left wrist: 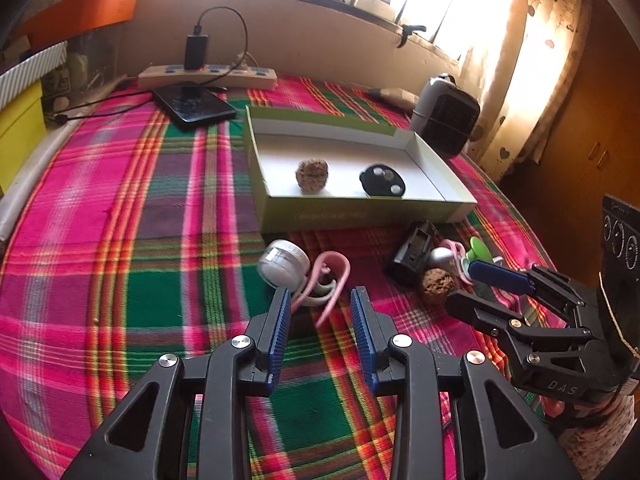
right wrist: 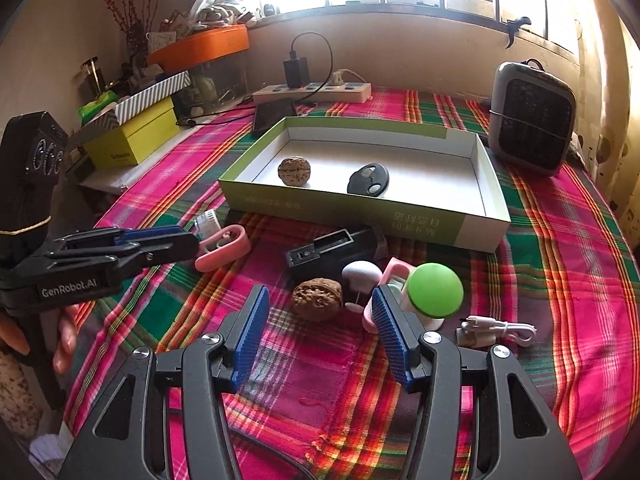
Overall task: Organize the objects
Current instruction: 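Move the left gripper toward the pink plastic clip while right withdraws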
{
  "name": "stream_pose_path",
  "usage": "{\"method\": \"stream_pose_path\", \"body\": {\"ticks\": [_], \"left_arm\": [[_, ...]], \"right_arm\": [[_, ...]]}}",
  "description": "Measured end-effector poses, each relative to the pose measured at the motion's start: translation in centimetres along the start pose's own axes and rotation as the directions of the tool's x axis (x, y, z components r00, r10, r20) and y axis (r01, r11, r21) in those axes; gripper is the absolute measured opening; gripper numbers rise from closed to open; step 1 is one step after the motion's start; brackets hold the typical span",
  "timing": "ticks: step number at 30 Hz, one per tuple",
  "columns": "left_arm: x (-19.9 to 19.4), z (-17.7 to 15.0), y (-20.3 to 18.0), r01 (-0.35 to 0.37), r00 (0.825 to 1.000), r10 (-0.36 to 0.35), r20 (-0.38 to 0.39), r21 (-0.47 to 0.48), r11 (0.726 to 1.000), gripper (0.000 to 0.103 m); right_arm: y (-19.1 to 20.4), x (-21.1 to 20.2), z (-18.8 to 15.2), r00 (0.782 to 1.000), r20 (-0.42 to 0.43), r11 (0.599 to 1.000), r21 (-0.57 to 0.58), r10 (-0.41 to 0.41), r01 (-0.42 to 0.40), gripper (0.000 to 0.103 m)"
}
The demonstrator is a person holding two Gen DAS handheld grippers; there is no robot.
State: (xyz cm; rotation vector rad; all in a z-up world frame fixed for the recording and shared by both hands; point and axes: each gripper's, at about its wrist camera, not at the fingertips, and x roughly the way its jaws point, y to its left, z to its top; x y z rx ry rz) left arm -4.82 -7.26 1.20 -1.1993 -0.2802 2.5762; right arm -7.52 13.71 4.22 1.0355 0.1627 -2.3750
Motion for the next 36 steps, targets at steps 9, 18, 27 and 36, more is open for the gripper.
{"method": "stream_pose_path", "body": {"ticks": [9, 18, 27, 36], "left_arm": [[0.7, -0.5, -1.7, 0.018, 0.999, -0.017, -0.032, 0.043, 0.999, 0.029], [1.7, 0.7, -2.1, -0.055, 0.998, 0.056, -0.018, 0.042, 0.998, 0.029], [2.8, 1.7, -2.5, -0.123, 0.992, 0.124, -0.007, 0.080, 0.989, 0.029], [3.8, 2.2, -2.4, -0.118, 0.992, 0.120, -0.024, 0.068, 0.991, 0.029]], "right_arm": [[0.1, 0.0, 0.0, 1.000, -0.002, 1.000, -0.005, 0.007, -0.007, 0.054], [0.4, -0.2, -0.1, 1.000, 0.002, 1.000, -0.013, 0.008, -0.007, 0.054], [0.3, -0.4, 0.0, 1.000, 0.013, 1.000, -0.007, 0.010, -0.010, 0.054], [0.4, -0.3, -0.1, 1.000, 0.013, 1.000, -0.009, 0.020, -0.020, 0.054]]}}
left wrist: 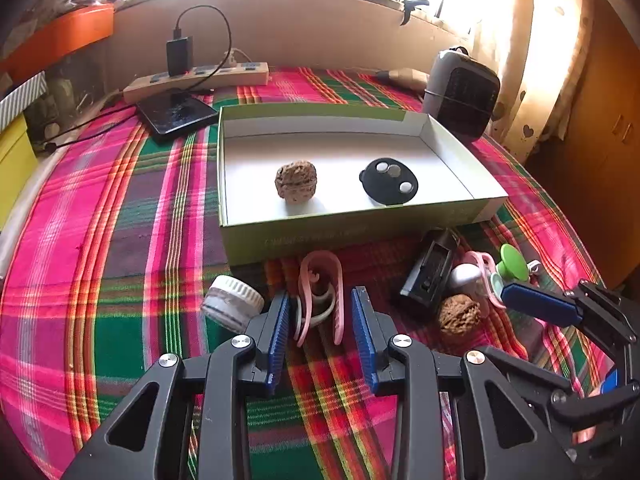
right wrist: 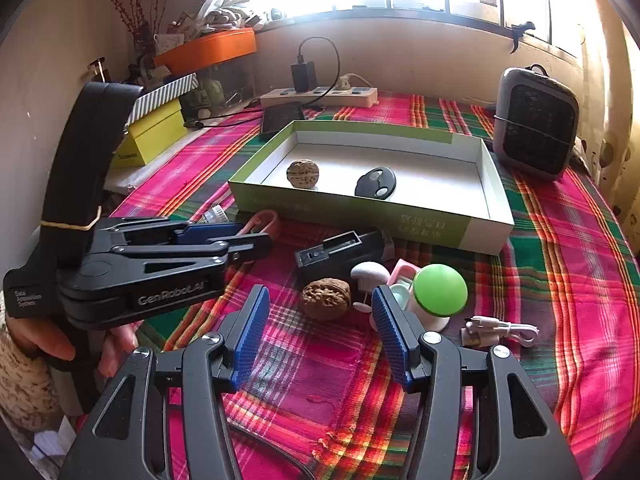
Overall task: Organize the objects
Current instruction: 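Move the left gripper toward the pink plastic clip while right withdraws, then close the left gripper on the pink plastic clip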
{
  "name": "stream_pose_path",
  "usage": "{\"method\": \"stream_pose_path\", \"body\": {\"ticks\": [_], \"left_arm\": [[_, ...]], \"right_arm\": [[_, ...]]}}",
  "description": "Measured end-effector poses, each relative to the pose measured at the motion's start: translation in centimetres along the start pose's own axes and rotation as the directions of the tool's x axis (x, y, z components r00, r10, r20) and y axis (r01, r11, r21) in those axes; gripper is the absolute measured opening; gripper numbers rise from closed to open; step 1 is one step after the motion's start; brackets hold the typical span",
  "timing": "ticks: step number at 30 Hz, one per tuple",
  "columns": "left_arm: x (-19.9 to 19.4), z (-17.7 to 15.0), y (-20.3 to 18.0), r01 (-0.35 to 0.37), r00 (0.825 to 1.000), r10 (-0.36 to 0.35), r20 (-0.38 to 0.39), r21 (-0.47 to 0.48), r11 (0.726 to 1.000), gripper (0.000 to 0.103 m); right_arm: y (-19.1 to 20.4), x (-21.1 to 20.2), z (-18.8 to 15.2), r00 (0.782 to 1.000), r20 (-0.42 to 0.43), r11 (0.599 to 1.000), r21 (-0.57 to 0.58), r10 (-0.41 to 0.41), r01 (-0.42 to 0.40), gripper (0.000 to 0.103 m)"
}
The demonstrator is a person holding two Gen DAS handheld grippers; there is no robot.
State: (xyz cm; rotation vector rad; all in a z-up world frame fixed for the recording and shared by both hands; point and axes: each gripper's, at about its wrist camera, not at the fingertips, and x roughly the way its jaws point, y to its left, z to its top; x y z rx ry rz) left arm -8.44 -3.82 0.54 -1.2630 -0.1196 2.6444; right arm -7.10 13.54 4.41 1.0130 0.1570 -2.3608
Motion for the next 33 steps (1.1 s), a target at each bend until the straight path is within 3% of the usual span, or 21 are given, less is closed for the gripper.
{"method": "stream_pose_path", "body": {"ticks": [6, 13, 26, 33], "left_arm": [[0.6, 0.1, 0.5, 0.014, 1.000, -0.014, 0.001, -0.022, 1.000, 0.022], [0.0, -0.4, 1.1, 0.043, 0.999, -0.043, 0.006, -0.043, 0.998, 0.022], [-1.6, -2.3, 0.6, 0.076, 0.997, -0.076, -0.005, -0.019, 0.997, 0.022], [-1.6, -2.4, 0.4, 0.074, 0.997, -0.074, -0.002, -0.013, 0.997, 0.022]], "right_arm": [[-0.1, 0.3, 0.0, 1.000, -0.003, 1.000, -0.001, 0.012, -0.012, 0.054], [-1.1, -0.7, -0.1, 1.000, 0.019, 1.000, 0.027, -0.006, 0.005, 0.054], [-4.6, -2.1, 0.5, 0.990, 0.063, 0.982, 0.150, -0.126, 0.116, 0.054], [-5.4, -1.4, 0.6, 0.992, 0.047, 0.978, 0.178, -0.114, 0.104, 0.054]]}}
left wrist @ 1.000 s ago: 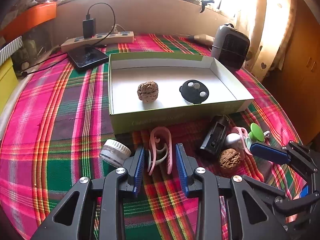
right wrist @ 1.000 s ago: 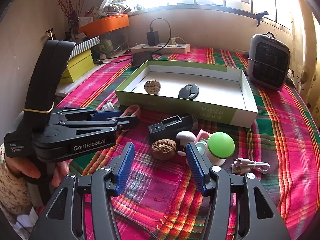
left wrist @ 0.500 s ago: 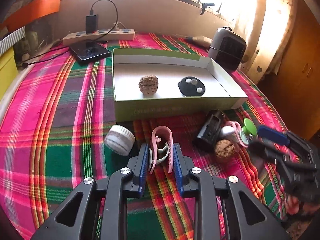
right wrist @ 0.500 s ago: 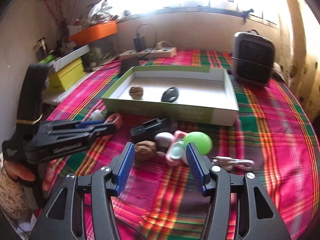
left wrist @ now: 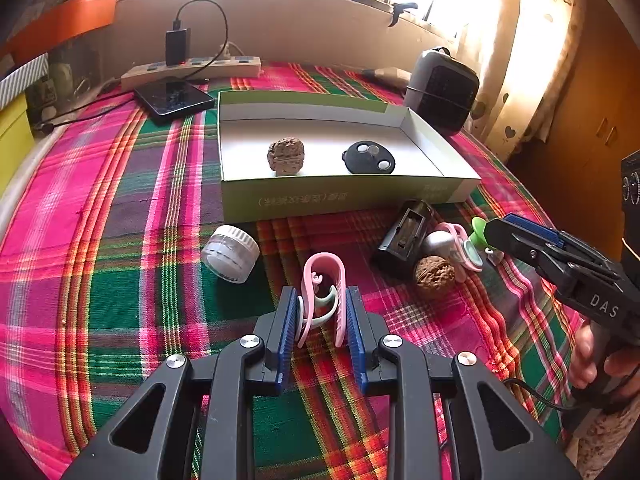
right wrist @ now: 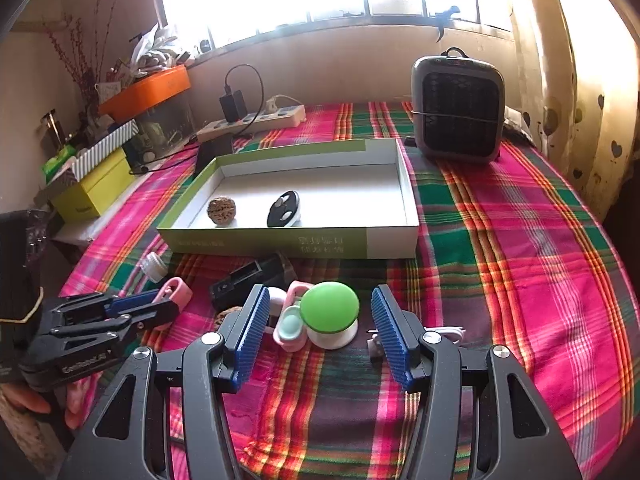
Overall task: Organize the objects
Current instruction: 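Close the left gripper on the pink plastic clip, then grasp the white USB cable with the right gripper while left holds the clip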
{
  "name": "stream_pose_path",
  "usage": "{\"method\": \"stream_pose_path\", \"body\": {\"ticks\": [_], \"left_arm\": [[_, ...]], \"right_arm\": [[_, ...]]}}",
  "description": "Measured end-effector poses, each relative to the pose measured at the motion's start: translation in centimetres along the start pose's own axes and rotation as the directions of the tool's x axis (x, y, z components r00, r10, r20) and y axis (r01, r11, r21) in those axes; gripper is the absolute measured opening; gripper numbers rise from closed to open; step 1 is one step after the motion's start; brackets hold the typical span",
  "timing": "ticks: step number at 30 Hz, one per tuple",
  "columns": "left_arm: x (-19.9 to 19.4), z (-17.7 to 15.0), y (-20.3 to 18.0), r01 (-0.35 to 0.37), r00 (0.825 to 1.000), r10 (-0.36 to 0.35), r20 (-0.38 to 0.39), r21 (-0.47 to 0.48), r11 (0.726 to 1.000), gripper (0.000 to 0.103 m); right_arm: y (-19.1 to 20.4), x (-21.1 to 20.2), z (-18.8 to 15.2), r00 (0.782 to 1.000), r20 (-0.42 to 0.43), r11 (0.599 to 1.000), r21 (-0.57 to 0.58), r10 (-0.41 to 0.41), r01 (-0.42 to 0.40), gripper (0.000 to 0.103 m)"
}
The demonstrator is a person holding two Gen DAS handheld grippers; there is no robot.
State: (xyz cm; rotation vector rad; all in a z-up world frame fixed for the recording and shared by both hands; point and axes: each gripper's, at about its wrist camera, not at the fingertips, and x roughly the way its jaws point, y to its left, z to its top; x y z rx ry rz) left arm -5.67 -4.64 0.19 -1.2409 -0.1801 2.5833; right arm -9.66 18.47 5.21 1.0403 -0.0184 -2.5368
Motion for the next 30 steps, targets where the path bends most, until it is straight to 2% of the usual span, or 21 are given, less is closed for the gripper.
{"method": "stream_pose_path", "body": {"ticks": [7, 9, 12, 18, 24, 28, 30], "left_arm": [[0.0, 0.1, 0.0, 0.002, 1.000, -0.002, 0.001, -0.002, 1.000, 0.022], [0.0, 0.1, 0.0, 0.000, 1.000, 0.000, 0.001, -0.002, 1.000, 0.022], [0.0, 0.1, 0.0, 0.001, 1.000, -0.001, 0.000, 0.000, 1.000, 0.022], [0.0, 0.1, 0.0, 0.001, 1.000, -0.001, 0.000, -0.001, 1.000, 0.022], [0.0, 0.1, 0.1, 0.002, 1.000, -0.002, 0.001, -0.001, 1.000, 0.022], [0.0, 0.1, 0.1, -0.001, 1.000, 0.001, 0.000, 0.001, 1.000, 0.022], [0.0, 0.1, 0.1, 0.002, 1.000, -0.002, 0.000, -0.001, 1.000, 0.022]], "right_arm": [[-2.9, -1.2, -0.3, 0.998, 0.026, 0.997, 0.051, -0.056, 0.055, 0.054], [-4.3, -1.0, -0.5, 0.997, 0.002, 0.993, 0.083, -0.082, 0.082, 0.054], [-5.4, -0.7, -0.9, 0.997, -0.020, 0.989, 0.121, -0.078, 0.080, 0.054], [-5.3, 0.5, -0.5, 0.996, -0.054, 0.993, 0.087, -0.073, 0.078, 0.054], [-6.0, 0.1, -1.9, 0.991, -0.114, 0.993, 0.086, -0.069, 0.079, 0.054], [-5.6, -0.6, -2.4, 0.992, -0.118, 0.998, 0.045, -0.040, 0.045, 0.054], [-5.7, -0.8, -2.0, 0.993, -0.099, 0.997, 0.018, -0.067, 0.069, 0.054]]}}
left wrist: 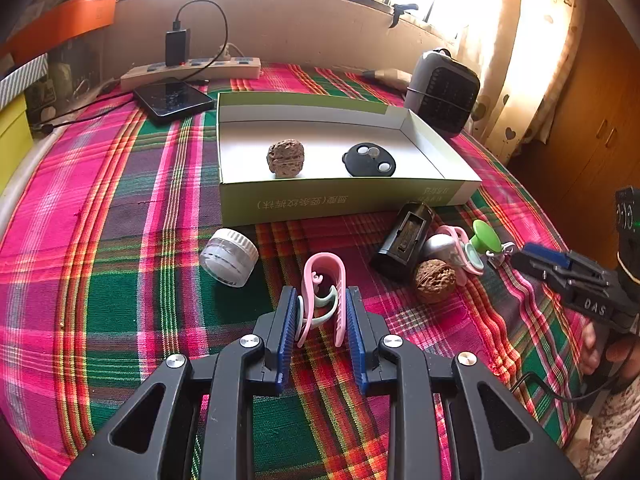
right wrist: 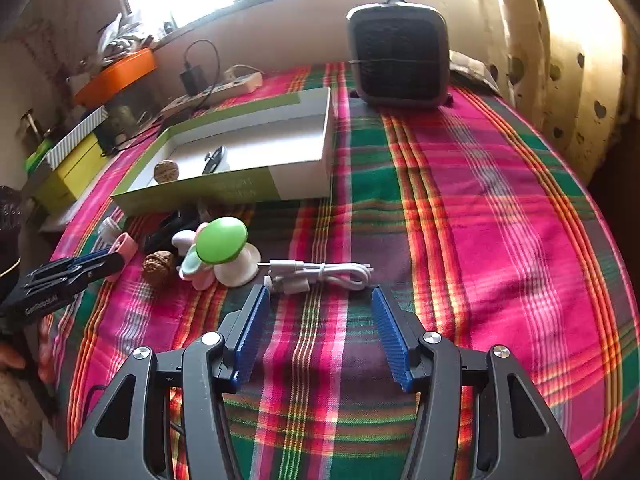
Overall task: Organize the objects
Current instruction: 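Grasp the white USB cable with the right gripper while left holds the clip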
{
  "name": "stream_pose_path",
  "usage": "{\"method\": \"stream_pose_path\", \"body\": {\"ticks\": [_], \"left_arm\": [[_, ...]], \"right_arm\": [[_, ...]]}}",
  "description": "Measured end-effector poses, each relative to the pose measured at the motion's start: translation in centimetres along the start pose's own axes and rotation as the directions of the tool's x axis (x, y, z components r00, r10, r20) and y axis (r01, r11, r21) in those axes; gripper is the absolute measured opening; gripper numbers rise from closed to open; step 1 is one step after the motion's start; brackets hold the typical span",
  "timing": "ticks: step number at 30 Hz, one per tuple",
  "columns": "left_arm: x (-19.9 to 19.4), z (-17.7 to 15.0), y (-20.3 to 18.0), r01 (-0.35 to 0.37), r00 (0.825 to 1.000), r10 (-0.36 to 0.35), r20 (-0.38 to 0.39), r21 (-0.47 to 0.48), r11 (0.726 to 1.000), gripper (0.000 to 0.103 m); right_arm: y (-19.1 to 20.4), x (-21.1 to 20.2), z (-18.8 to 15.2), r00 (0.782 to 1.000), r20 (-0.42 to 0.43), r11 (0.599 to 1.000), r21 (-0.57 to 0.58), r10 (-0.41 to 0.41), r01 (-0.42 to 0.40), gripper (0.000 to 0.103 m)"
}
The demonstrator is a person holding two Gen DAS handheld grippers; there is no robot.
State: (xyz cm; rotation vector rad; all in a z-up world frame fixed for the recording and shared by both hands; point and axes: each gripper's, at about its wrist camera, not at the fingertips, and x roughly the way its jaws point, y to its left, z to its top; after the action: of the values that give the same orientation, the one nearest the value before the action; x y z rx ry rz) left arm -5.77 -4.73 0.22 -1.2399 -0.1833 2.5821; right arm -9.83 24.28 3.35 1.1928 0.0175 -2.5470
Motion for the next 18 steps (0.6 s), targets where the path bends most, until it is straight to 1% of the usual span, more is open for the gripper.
{"method": "stream_pose_path", "body": {"ticks": [1, 3, 5, 6, 7, 8, 12, 14, 17, 18], "left_arm": [[0.0, 0.0, 0.0, 0.001, 1.000, -0.001, 0.000, -0.001, 1.000, 0.022], [0.0, 0.0, 0.1, 0.007, 1.000, -0.007, 0.000, -0.007, 1.000, 0.022], [0.0, 0.2, 0.2, 0.011, 1.000, -0.011, 0.001, -0.012, 1.000, 0.022], [0.1, 0.2, 0.2, 0.011, 1.000, -0.011, 0.001, -0.012, 1.000, 0.022], [0.1, 0.2, 0.2, 0.009, 1.000, -0.009, 0.000, -0.011, 1.000, 0.022], [0.0, 0.2, 0.2, 0.009, 1.000, -0.009, 0.000, -0.010, 1.000, 0.022], [0.0, 0.3, 0.3, 0.006, 1.000, -0.006, 0.000, -0.007, 1.000, 0.023], [0.0, 0.2, 0.2, 0.005, 1.000, -0.005, 0.000, -0.006, 1.000, 0.022], [0.0, 0.2, 0.2, 0.004, 1.000, -0.004, 0.000, -0.006, 1.000, 0.023], [0.0, 0.2, 0.2, 0.004, 1.000, -0.004, 0.000, -0.006, 1.000, 0.023]], "right_arm": [[0.0, 0.0, 0.3, 1.000, 0.009, 1.000, -0.015, -0.007, 0.007, 0.054], [0.4, 0.2, 0.6, 1.000, 0.003, 0.997, -0.072, 0.012, -0.012, 0.054], [1.5, 0.5, 0.7, 1.000, -0.010, 0.980, -0.197, -0.019, 0.017, 0.054], [1.8, 0.5, 0.6, 0.999, -0.008, 0.972, -0.234, -0.032, 0.029, 0.054], [2.2, 0.6, 0.6, 0.999, -0.007, 0.959, -0.282, -0.039, 0.036, 0.054], [2.4, 0.7, 0.7, 1.000, -0.011, 0.949, -0.313, -0.025, 0.021, 0.054], [2.0, 1.7, 1.1, 0.999, -0.030, 0.941, -0.339, 0.015, -0.024, 0.054], [1.9, 2.2, 1.3, 0.997, -0.050, 0.934, -0.350, 0.056, -0.070, 0.054], [1.9, 2.5, 1.3, 0.993, -0.078, 0.921, -0.375, 0.083, -0.106, 0.054], [1.8, 2.6, 1.4, 0.992, -0.092, 0.923, -0.366, 0.090, -0.118, 0.054]]}}
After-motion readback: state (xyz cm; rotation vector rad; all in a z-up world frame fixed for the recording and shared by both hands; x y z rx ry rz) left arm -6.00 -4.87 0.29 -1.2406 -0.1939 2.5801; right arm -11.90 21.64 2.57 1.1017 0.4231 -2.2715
